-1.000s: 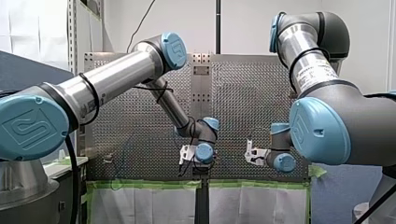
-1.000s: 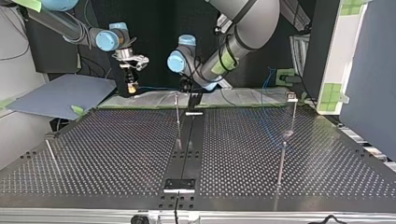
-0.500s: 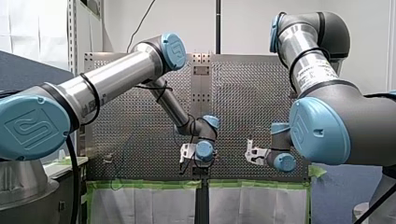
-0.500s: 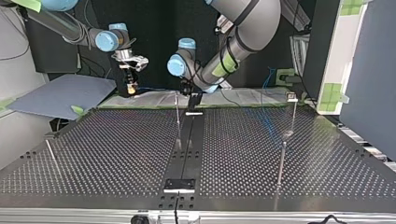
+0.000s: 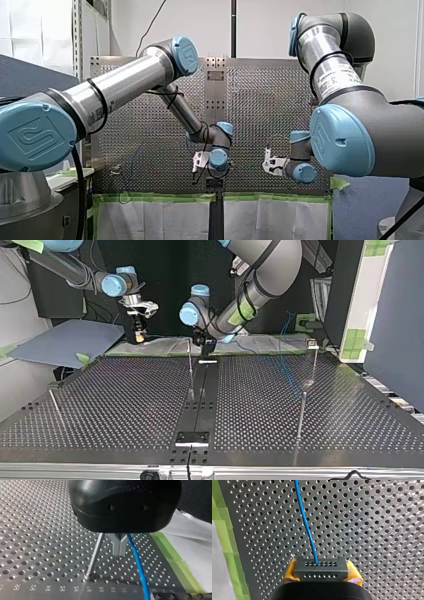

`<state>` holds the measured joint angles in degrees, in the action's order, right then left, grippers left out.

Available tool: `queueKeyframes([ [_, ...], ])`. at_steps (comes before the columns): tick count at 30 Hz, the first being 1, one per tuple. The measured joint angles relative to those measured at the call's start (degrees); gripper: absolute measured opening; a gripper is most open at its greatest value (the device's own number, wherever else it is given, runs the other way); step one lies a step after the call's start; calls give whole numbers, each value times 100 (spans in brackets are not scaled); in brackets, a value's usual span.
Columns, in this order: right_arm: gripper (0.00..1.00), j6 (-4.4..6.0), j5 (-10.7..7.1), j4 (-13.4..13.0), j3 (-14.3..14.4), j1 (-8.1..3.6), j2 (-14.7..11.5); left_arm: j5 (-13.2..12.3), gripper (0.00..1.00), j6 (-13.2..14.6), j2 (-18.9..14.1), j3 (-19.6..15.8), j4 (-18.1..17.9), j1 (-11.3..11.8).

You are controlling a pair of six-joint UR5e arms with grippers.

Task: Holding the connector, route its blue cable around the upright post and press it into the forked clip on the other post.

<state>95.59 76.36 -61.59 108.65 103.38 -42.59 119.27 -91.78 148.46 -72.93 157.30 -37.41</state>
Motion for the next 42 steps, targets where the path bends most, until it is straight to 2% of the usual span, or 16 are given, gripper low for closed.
queueKeyframes([
  [14,0,26,31,6,-78,-74,2,-14,0,72,1,184,137,52],
  [25,0,42,55,2,-104,-138,0,-84,0,100,2,343,293,189],
  [34,0,49,68,78,-174,-157,0,-276,0,110,26,640,635,298],
  [42,0,46,112,154,-244,-175,0,-376,0,71,275,967,985,372],
])
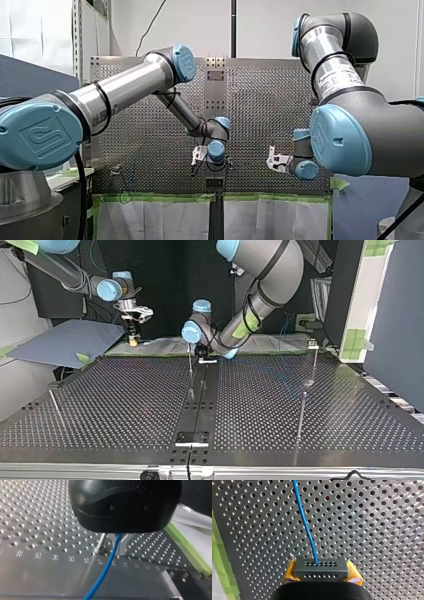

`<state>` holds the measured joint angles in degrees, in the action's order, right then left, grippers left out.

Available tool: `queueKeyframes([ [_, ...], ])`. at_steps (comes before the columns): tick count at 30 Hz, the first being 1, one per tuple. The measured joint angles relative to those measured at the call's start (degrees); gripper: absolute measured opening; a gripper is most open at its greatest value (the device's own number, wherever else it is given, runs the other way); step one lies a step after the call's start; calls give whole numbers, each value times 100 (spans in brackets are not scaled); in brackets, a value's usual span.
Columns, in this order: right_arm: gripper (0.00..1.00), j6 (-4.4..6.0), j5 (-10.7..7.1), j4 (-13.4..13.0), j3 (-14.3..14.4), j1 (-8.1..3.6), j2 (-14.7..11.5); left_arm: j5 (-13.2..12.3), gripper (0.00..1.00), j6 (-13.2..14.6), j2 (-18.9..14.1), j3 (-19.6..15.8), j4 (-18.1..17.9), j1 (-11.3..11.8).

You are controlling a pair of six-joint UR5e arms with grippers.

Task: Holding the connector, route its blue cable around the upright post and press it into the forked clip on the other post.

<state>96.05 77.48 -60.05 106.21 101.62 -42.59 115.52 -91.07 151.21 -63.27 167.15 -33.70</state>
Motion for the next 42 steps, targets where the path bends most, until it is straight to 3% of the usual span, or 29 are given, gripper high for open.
queueKeyframes([
  [9,0,3,22,-31,-7,-46,1,-169,0,-127,228,357,341,184],
  [19,0,44,104,-55,-118,-66,1,-213,0,-139,253,430,460,387],
  [40,0,83,93,-20,-320,-68,6,-245,0,-114,254,473,437,420],
  [42,0,88,93,-26,-328,-68,7,-210,21,-82,254,470,435,408],
])
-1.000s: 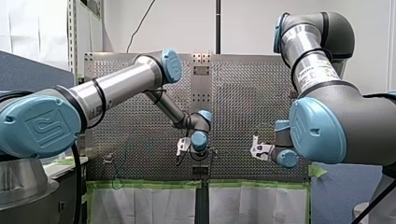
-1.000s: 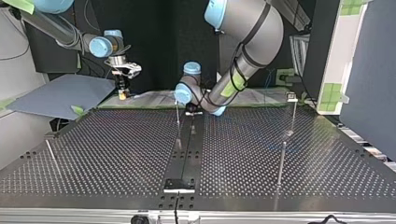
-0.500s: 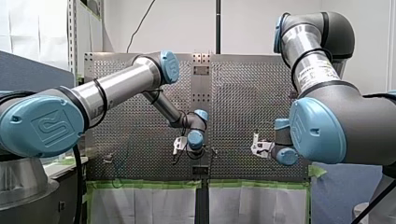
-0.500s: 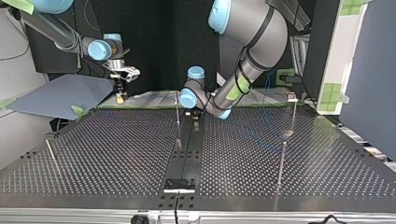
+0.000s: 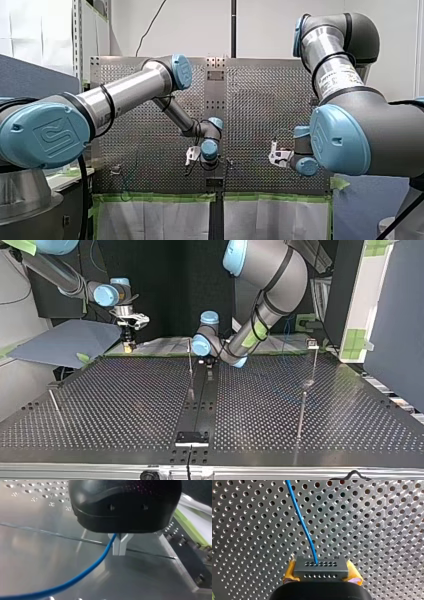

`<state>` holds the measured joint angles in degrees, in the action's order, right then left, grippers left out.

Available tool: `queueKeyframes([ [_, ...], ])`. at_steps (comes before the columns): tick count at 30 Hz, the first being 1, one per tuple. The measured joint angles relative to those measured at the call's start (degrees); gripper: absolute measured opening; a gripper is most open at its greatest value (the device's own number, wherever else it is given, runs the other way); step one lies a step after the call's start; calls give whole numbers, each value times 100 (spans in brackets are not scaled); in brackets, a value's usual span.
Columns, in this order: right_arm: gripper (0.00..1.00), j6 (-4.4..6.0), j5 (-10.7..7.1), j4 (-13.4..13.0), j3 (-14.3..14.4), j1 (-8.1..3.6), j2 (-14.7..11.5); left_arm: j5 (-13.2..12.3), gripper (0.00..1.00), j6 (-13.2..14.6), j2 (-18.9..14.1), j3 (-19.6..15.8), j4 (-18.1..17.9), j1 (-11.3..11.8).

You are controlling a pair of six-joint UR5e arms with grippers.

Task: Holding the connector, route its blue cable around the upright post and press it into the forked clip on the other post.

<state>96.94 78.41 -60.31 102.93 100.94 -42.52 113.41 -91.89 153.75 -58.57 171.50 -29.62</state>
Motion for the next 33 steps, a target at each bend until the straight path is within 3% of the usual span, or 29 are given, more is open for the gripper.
queueKeyframes([
  [1,0,3,0,-3,-5,0,0,23,21,21,0,-2,-2,-6],
  [3,0,7,-4,-5,-11,0,1,80,48,72,0,-8,-22,-21],
  [4,0,8,-5,-6,-13,0,3,96,48,90,0,-11,-33,-27],
  [5,0,9,-6,-7,-15,0,3,107,63,106,0,-13,-41,-32],
  [6,0,10,-8,-7,-17,0,5,114,71,126,0,-16,-50,-37],
  [7,0,10,-11,-7,-19,0,7,118,71,140,0,-18,-54,-40],
  [9,0,11,-14,-8,-20,0,9,119,87,172,-2,-19,-58,-43],
  [10,0,11,-16,-8,-21,0,9,121,87,186,-2,-19,-58,-44],
  [12,0,11,-17,-8,-26,0,9,126,100,202,-3,-20,-52,-44],
  [33,0,20,-26,10,-41,-70,41,122,100,432,-95,-22,179,-242],
])
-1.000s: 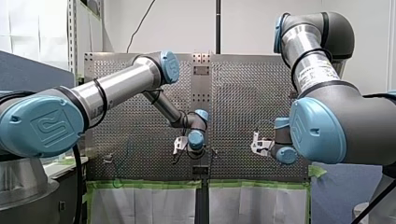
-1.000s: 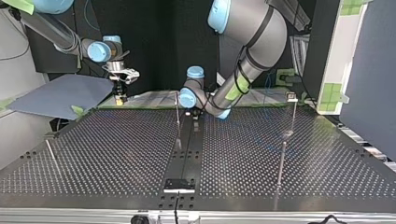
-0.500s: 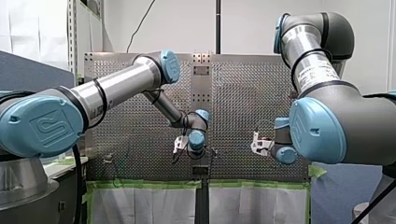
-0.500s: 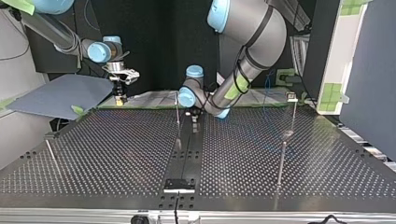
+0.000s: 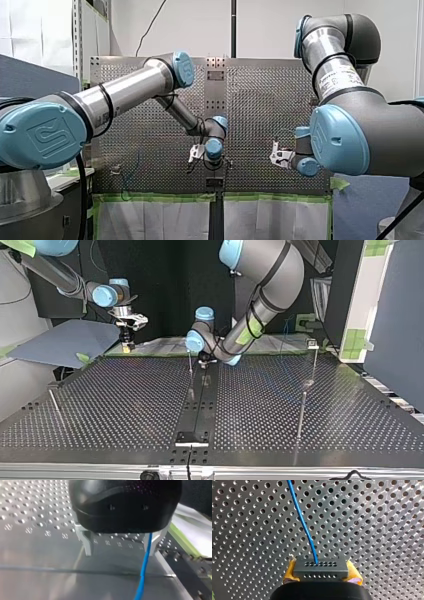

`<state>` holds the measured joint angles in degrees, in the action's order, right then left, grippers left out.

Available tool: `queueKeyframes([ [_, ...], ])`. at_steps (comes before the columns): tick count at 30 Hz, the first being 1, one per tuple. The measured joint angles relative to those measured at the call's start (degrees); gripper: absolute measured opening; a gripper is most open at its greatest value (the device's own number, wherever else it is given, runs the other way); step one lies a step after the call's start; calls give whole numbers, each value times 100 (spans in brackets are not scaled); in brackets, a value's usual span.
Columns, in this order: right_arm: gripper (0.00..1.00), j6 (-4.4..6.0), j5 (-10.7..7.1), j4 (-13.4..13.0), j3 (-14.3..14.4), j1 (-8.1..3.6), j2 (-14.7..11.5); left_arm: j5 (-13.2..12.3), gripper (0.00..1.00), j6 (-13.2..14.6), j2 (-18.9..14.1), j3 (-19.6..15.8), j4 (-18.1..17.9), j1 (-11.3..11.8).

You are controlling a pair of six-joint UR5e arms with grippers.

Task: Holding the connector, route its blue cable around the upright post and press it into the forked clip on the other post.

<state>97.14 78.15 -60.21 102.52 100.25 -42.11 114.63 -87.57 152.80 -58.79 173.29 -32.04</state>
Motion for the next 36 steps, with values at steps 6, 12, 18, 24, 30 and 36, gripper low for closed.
queueKeyframes([
  [6,0,0,-1,8,1,-18,8,89,100,135,-30,-71,233,-51],
  [12,0,-1,-30,13,1,-20,16,202,100,316,-91,-349,376,-21],
  [18,0,-12,-43,31,1,-21,26,56,100,335,-218,-548,341,-13],
  [24,0,-24,-45,51,1,-21,37,-161,100,331,-293,-577,335,-66],
  [30,0,-26,-44,52,0,-20,45,-329,100,314,-376,-590,337,-122],
  [36,0,-26,-44,44,0,-21,61,-356,100,277,-428,-600,395,-159],
])
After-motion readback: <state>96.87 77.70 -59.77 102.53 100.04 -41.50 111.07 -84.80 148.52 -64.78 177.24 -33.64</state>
